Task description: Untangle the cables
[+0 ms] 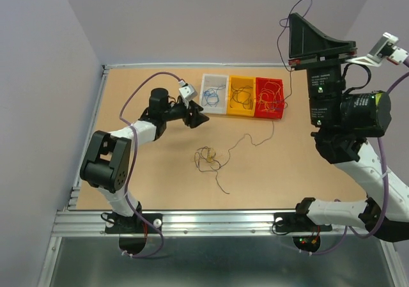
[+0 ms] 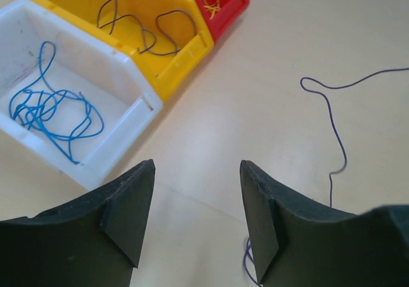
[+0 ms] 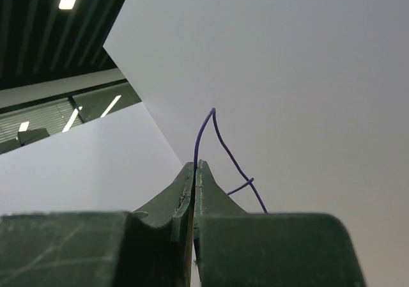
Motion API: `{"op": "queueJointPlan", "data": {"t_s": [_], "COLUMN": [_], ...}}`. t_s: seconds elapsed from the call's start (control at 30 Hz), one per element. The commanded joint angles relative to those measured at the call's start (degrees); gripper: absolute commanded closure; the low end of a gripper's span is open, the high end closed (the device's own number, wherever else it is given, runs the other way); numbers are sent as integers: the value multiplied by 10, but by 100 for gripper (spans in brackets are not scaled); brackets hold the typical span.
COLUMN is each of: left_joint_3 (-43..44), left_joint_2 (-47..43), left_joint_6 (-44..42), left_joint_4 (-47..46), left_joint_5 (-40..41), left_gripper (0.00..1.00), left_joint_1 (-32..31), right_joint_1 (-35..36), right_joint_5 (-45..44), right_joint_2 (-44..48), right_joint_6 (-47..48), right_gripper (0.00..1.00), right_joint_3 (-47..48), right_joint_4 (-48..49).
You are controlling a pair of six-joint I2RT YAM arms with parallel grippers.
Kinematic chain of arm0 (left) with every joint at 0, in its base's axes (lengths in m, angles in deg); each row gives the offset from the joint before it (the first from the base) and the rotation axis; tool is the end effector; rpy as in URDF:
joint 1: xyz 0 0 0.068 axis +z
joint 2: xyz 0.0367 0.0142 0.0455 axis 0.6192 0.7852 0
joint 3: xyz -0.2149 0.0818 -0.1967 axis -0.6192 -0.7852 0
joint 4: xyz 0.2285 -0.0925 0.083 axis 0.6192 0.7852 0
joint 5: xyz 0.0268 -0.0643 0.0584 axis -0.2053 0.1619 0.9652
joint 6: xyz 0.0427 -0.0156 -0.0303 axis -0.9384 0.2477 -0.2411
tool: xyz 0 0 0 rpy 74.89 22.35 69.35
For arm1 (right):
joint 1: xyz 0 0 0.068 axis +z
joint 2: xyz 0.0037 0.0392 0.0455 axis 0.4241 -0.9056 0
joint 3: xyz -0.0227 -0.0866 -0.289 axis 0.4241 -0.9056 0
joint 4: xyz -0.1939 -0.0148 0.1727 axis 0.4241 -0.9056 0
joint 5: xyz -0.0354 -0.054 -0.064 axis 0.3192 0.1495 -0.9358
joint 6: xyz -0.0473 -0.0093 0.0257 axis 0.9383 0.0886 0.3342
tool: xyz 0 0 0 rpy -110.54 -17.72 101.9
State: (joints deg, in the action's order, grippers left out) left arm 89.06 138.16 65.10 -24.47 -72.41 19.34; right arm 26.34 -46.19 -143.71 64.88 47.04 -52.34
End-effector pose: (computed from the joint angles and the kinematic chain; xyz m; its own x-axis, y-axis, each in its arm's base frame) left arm 0.3375 -0.1452 0.2657 -0.0291 0.1030 -0.9943 0.9338 0.3578 0.0097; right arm 0.1091 0.1097 0.6244 0.3598 0.7733 -0.5221 -0.6103 0.6183 0.4953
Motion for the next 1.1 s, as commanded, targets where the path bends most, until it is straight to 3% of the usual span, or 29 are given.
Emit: {"op": "queueJointPlan", "data": {"t_s": [0.0,0.3,0.43,0.6,0.9,1.07], "left_joint_3": [-17,-89,-142,-150,-157,-142], "left_joint_2": [-58,-119,-147,-160,-162,-131], "left_joint_6": [0,19,38,25,-40,-51], "left_joint_4": [-78,-200,-294,-314,-338,-374], "left_joint_5": [-58,-35,0,58,121,93], "left_gripper": [32,30,15,1,1,1], "left_joint_1": [-6,-17,-35,-67,-119,-131], "right_joint_1": [2,2,2,2,2,2], "right_joint_5": [-4,22,46,93,128,143], "right_joint_2": [-22,-36,-49,-74,-108,-127], "right_joint_6": [-4,-34,-53,-84,-127,-148], "right_gripper": [99,99,99,99,99,99], "right_joint_3": [4,4,5,19,41,58], "right_joint_4": [0,1,0,-6,8,7]}}
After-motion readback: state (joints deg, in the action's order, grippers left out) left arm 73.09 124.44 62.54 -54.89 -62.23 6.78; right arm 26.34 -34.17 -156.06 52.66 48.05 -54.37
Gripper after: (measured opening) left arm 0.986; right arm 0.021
